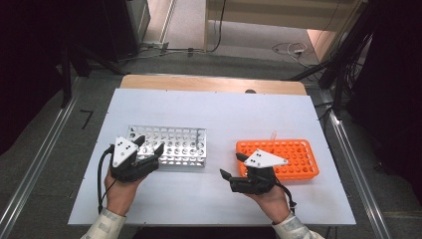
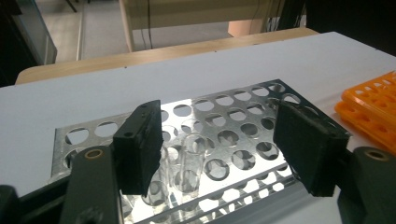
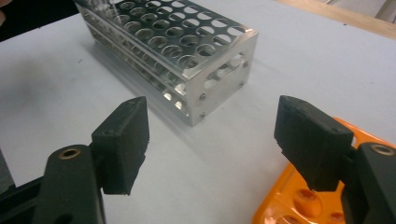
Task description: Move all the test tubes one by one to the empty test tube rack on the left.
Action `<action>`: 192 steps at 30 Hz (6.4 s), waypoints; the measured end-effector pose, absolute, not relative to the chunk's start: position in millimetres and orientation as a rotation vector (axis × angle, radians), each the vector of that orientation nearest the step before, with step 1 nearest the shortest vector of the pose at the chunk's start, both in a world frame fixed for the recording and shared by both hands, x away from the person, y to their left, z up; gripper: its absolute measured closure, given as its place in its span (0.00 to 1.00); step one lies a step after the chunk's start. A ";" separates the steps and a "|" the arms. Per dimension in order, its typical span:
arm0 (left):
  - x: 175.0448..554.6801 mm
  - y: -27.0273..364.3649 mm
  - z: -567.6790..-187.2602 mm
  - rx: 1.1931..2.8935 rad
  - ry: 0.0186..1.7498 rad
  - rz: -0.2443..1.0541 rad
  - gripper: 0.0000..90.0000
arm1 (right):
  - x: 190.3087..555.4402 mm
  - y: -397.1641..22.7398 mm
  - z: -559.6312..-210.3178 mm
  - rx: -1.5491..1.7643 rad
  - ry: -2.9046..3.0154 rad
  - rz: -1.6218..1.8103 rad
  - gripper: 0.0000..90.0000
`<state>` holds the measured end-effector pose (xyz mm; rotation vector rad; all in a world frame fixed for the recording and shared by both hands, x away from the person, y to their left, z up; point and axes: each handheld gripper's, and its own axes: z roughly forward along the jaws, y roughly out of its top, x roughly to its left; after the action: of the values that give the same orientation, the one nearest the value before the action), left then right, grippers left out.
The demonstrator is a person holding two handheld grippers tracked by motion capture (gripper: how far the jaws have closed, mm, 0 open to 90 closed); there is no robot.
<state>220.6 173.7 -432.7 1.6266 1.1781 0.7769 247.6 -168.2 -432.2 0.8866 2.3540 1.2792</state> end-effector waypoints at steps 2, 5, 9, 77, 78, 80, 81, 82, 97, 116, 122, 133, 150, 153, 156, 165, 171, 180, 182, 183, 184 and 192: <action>218.0 171.0 -433.8 1.627 1.170 0.779 0.35 | 249.5 -173.0 -431.5 0.899 2.340 1.275 0.28; 216.2 167.5 -434.9 1.630 1.161 0.771 0.35 | 252.3 -179.5 -431.2 0.928 2.321 1.270 0.28; 214.6 164.4 -435.0 1.639 1.151 0.762 0.35 | 254.9 -188.6 -430.8 0.950 2.296 1.255 0.28; 213.1 159.1 -439.4 1.657 1.149 0.736 0.35 | 315.2 -260.3 -454.8 1.249 2.058 1.070 0.32; 213.1 159.2 -439.4 1.660 1.148 0.736 0.35 | 316.2 -260.3 -455.4 1.254 2.056 1.067 0.32; 213.1 159.2 -439.5 1.664 1.146 0.737 0.34 | 317.7 -260.6 -456.4 1.260 2.053 1.065 0.33; 213.1 159.0 -439.6 1.664 1.146 0.737 0.35 | 318.7 -261.0 -456.9 1.259 2.053 1.067 0.34; 213.2 158.7 -439.7 1.662 1.146 0.737 0.35 | 319.6 -261.3 -457.6 1.259 2.051 1.065 0.34; 213.6 157.0 -440.6 1.667 1.145 0.732 0.35 | 325.1 -259.6 -457.5 1.302 2.044 1.068 0.49; 213.6 154.6 -441.1 1.675 1.140 0.729 0.35 | 328.8 -254.3 -457.2 1.320 2.054 1.011 0.71; 213.6 154.0 -441.2 1.677 1.138 0.728 0.35 | 330.6 -254.3 -456.9 1.334 2.050 0.999 0.75; 213.7 154.2 -441.3 1.675 1.138 0.726 0.35 | 331.7 -255.4 -457.0 1.347 2.045 0.988 0.80; 214.4 156.6 -441.7 1.666 1.149 0.724 0.34 | 327.4 -256.4 -450.9 1.332 2.004 1.022 0.82; 214.5 156.8 -441.9 1.665 1.150 0.722 0.33 | 326.1 -257.3 -448.5 1.323 1.995 1.029 0.82; 214.7 156.7 -442.2 1.664 1.152 0.725 0.31 | 323.7 -257.6 -445.2 1.322 1.983 1.041 0.82; 213.8 157.3 -442.3 1.656 1.143 0.744 0.29 | 315.7 -258.4 -435.4 1.299 1.959 1.071 0.82; 213.6 157.6 -442.6 1.656 1.139 0.751 0.29 | 309.9 -259.7 -429.3 1.283 1.957 1.096 0.82; 212.9 157.7 -442.3 1.657 1.135 0.745 0.29 | 300.9 -256.6 -423.1 1.262 1.998 1.138 0.82; 212.7 157.2 -442.0 1.655 1.132 0.741 0.29 | 297.9 -253.6 -421.7 1.250 2.013 1.152 0.82; 212.4 156.9 -441.9 1.654 1.127 0.741 0.29 | 296.4 -251.8 -421.1 1.241 2.022 1.160 0.82; 212.4 156.6 -441.9 1.654 1.124 0.740 0.29 | 294.5 -249.4 -420.4 1.231 2.036 1.172 0.82; 210.5 152.8 -441.1 1.661 1.099 0.718 0.29 | 281.3 -226.7 -421.2 1.157 2.134 1.236 0.82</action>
<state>210.5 152.8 -441.1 1.6612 1.0992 0.7175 281.3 -226.7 -421.2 1.1569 2.1337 1.2361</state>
